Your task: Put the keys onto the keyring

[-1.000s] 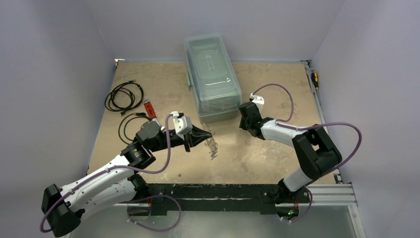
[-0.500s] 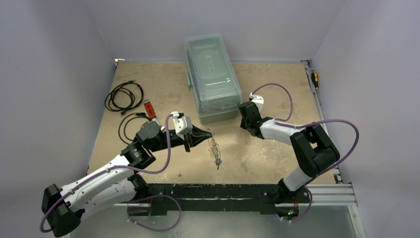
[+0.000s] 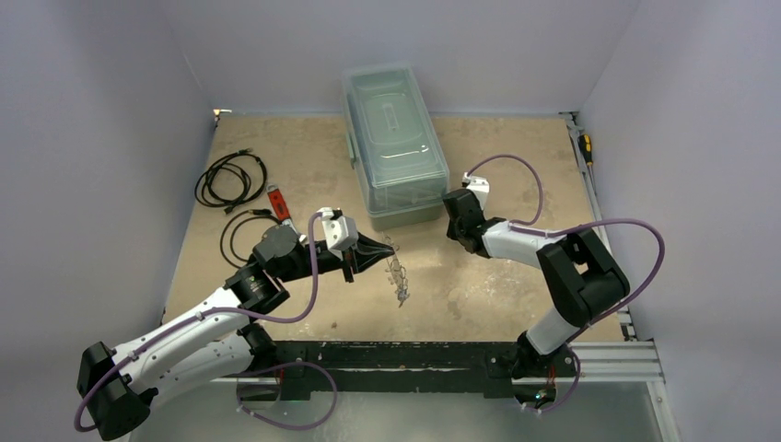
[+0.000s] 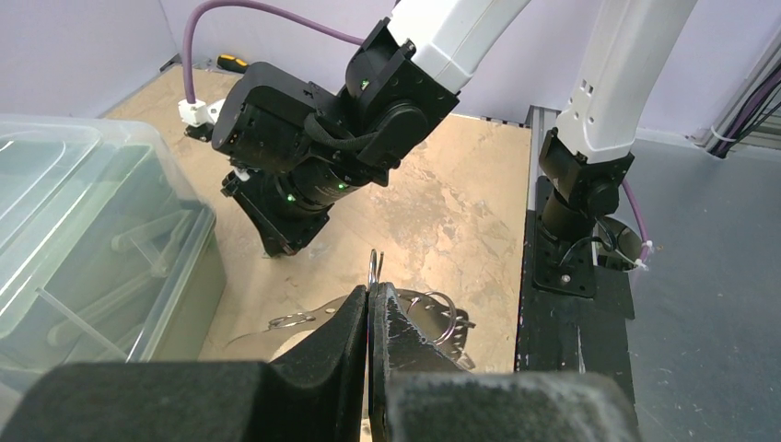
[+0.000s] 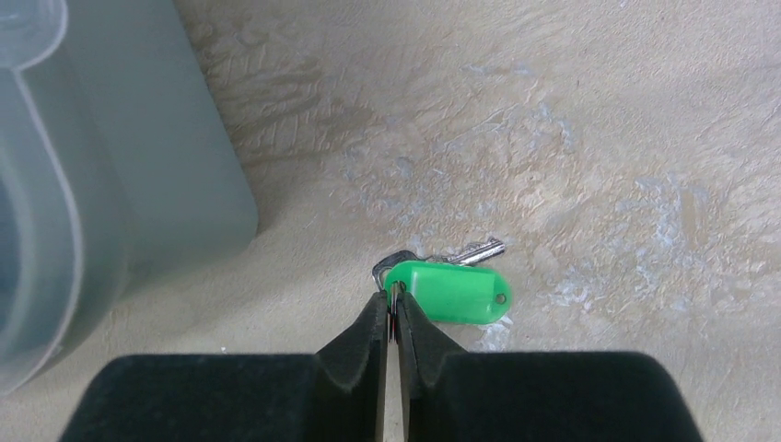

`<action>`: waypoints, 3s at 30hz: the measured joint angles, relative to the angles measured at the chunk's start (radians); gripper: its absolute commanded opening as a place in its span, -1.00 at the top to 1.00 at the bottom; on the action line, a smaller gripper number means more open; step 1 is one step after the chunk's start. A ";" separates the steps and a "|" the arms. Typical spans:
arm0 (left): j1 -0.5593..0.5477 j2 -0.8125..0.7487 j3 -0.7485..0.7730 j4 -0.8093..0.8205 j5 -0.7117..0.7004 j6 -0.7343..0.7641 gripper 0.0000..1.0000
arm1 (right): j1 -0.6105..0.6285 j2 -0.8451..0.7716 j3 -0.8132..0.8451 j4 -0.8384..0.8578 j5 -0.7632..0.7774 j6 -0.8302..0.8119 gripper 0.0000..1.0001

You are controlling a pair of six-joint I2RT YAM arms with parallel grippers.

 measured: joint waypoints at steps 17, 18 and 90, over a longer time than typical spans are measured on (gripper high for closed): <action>0.000 -0.005 0.000 -0.014 0.000 0.007 1.00 | 0.000 -0.051 -0.003 0.013 -0.053 -0.099 1.00; 0.000 -0.007 0.000 -0.014 0.000 0.011 1.00 | 0.000 -0.074 -0.005 0.014 -0.068 -0.114 1.00; 0.000 -0.027 0.023 -0.097 -0.144 0.018 1.00 | 0.159 -0.676 0.110 -0.148 -1.179 -0.618 1.00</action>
